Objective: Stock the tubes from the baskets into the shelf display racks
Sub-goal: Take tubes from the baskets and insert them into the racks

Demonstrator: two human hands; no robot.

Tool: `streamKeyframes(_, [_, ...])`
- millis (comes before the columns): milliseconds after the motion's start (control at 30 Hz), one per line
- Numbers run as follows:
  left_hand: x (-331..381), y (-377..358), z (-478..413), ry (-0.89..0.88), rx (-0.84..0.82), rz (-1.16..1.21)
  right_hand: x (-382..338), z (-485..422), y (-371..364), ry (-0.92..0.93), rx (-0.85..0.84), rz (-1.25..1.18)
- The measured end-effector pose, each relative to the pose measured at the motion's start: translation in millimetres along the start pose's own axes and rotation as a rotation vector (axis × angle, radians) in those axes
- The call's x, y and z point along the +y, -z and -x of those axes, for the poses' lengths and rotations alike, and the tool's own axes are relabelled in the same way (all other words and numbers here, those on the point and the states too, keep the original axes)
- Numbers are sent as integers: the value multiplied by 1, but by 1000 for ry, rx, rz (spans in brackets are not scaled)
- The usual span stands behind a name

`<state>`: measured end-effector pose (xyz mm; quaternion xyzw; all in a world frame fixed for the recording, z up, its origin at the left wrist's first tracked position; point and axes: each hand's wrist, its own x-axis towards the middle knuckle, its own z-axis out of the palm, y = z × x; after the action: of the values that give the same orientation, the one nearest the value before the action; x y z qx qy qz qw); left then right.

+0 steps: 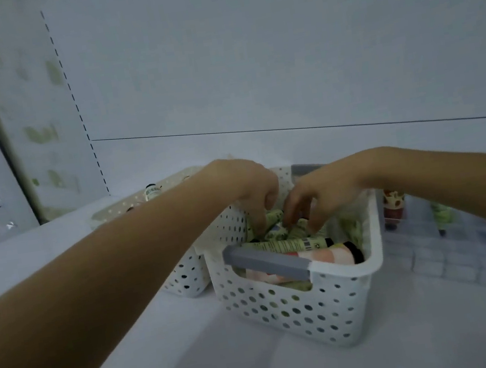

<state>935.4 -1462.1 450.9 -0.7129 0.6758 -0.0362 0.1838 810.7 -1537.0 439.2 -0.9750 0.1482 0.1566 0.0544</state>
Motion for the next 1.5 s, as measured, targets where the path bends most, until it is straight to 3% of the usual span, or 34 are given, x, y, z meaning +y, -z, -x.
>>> streamKeyframes(200, [11, -13, -14, -19, 41, -258, 4, -15, -14, 18, -71, 3])
streamKeyframes(267, [12, -10, -17, -21, -1, -237, 5, -15, -14, 17, -73, 1])
streamKeyframes(367, [7, 2, -16, -23, -32, -121, 6, -14, -15, 23, -49, 1])
streamKeyframes(600, [-18, 45, -9, -14, 175, 201, 6, -13, -17, 90, 127, 82])
streamKeyframes(700, [-25, 47, -9, 25, 262, 467, 6, -11, -15, 147, 225, 98])
streamKeyframes(833, [-26, 47, -11, 93, 398, 791, 9, -6, -11, 172, 363, -57])
streamKeyframes(933, [-23, 46, -11, 173, 525, 926, 12, 2, -6, 184, 516, -297])
streamKeyframes(1033, [-20, 45, -4, 236, 651, 1147, 10, 25, 3, 236, 597, -938])
streamKeyframes(1100, [-15, 46, 5, 231, 706, 1310, 13, 46, 3, 307, 529, -1421])
streamKeyframes(1167, [-2, 51, 15, 193, 734, 1453, 14, 71, -3, 336, 477, -1725])
streamKeyframes(1300, [44, 74, 28, 85, 758, 1744, 12, 122, -33, 232, 513, -1898])
streamKeyframes(1500, [151, 105, 34, -169, 540, 2009, 22, 208, -93, 16, 842, -1847])
